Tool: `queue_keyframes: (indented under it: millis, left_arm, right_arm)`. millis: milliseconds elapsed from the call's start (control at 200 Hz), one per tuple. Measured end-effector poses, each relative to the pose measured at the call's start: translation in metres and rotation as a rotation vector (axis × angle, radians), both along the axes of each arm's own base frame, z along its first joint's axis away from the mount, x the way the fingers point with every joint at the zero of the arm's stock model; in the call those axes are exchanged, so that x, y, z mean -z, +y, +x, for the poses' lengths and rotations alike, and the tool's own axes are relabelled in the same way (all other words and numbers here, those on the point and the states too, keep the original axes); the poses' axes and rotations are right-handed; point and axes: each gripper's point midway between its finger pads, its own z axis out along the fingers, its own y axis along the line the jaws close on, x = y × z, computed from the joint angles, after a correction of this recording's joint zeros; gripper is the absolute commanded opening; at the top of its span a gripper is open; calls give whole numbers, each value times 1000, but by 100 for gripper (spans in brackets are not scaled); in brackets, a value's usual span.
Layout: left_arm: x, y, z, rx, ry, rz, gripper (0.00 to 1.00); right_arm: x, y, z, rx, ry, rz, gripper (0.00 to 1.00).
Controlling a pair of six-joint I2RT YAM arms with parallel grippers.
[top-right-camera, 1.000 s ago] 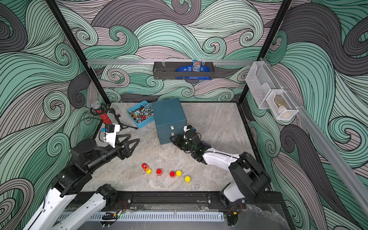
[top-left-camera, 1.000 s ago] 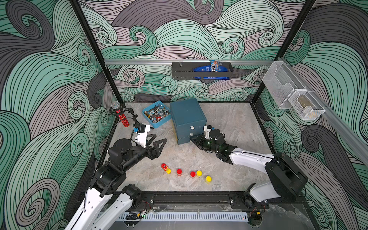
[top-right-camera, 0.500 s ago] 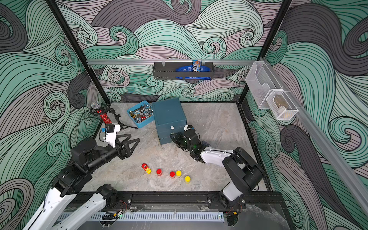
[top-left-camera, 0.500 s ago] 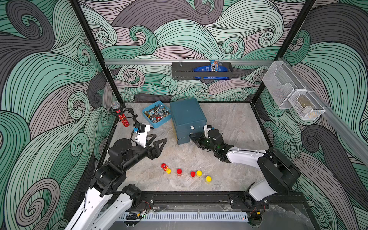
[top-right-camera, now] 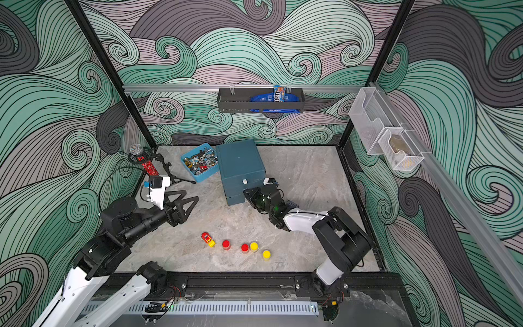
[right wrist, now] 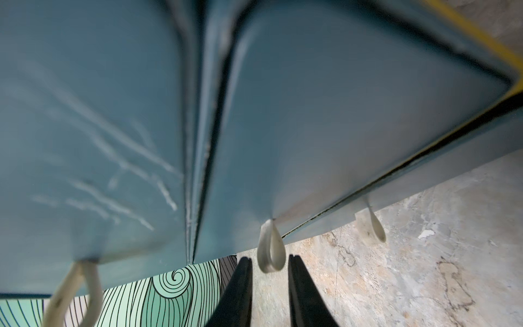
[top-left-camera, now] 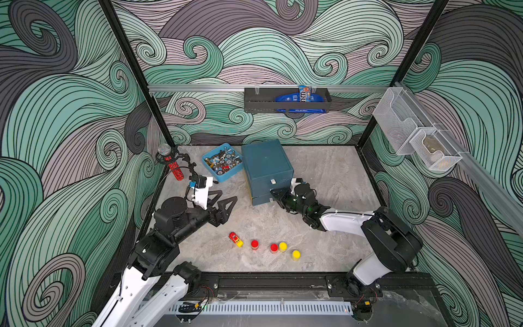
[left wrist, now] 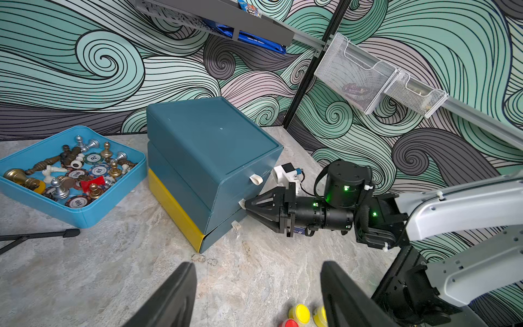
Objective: Put the paint cans in the drawer according to color
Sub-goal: Open the drawer in the storage box.
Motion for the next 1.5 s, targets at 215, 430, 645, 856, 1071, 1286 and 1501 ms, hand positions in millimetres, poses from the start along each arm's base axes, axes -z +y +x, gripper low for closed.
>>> queue_keyframes:
  millis: [215, 430, 645, 856, 1071, 1286, 1501]
  left_arm:
    - [0, 0, 0, 0, -1, -1, 73]
    - [0, 0, 0, 0, -1, -2, 73]
    - [-1, 0, 0, -1, -3, -6, 73]
    - [-5, -1, 1, -1, -16, -13, 73]
    - [-4, -1, 3, -2, -19, -18, 73]
    - [4, -2, 4, -2, -5, -16, 73]
    - [2, -3, 5, -3, -11, -22, 73]
  right_arm:
    - [0, -2, 2, 14, -3, -3, 8]
    - [0, -3, 2, 22, 5, 3, 0]
    - [0, -8, -7, 22, 15, -1, 0]
    - [-1, -15, -34, -16, 64, -23, 0]
    - [-1, -27, -70, -73, 125, -37, 0]
    - [6, -30, -89, -103, 179, -41, 0]
    - [7, -34, -97, -107, 207, -51, 0]
